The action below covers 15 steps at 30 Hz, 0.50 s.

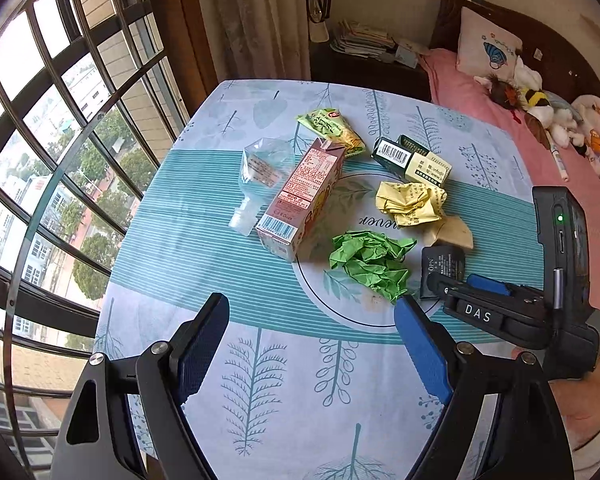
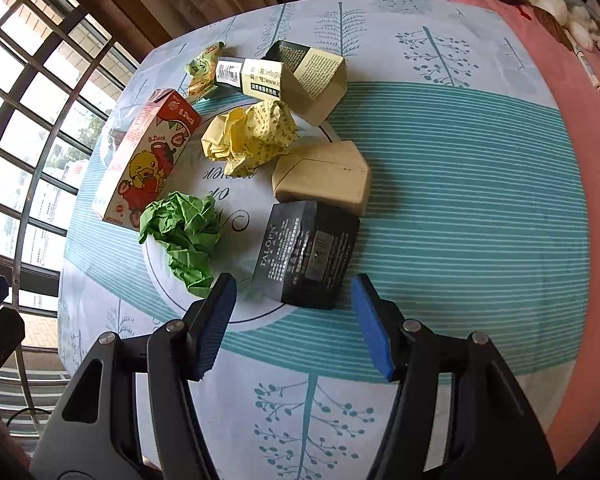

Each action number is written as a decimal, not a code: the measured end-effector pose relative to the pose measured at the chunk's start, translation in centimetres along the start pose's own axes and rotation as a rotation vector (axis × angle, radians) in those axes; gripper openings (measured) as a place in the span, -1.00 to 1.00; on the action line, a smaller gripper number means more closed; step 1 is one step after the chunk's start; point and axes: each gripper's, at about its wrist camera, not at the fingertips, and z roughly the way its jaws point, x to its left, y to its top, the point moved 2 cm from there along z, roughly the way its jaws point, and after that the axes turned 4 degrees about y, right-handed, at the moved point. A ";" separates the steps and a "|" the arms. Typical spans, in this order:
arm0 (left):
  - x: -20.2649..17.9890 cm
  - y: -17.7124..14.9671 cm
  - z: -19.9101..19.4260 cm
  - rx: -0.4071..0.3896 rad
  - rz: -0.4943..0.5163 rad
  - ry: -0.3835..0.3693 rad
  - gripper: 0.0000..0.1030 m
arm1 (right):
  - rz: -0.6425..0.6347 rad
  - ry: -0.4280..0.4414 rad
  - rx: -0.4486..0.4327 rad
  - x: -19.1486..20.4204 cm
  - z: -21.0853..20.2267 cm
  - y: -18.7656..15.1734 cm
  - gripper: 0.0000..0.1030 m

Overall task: Collect trash
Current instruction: 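Grasp the black wrapper with the right tool while the left tool grasps the green paper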

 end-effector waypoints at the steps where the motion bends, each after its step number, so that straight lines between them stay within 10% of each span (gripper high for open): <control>1: 0.0 0.1 0.3 0.005 -0.007 0.002 0.68 | 0.003 -0.005 0.007 -0.1 0.6 0.4 0.12; 15: -2.8 2.8 6.2 0.124 -0.059 -0.043 0.68 | -0.132 0.093 0.018 1.1 2.7 0.5 -0.63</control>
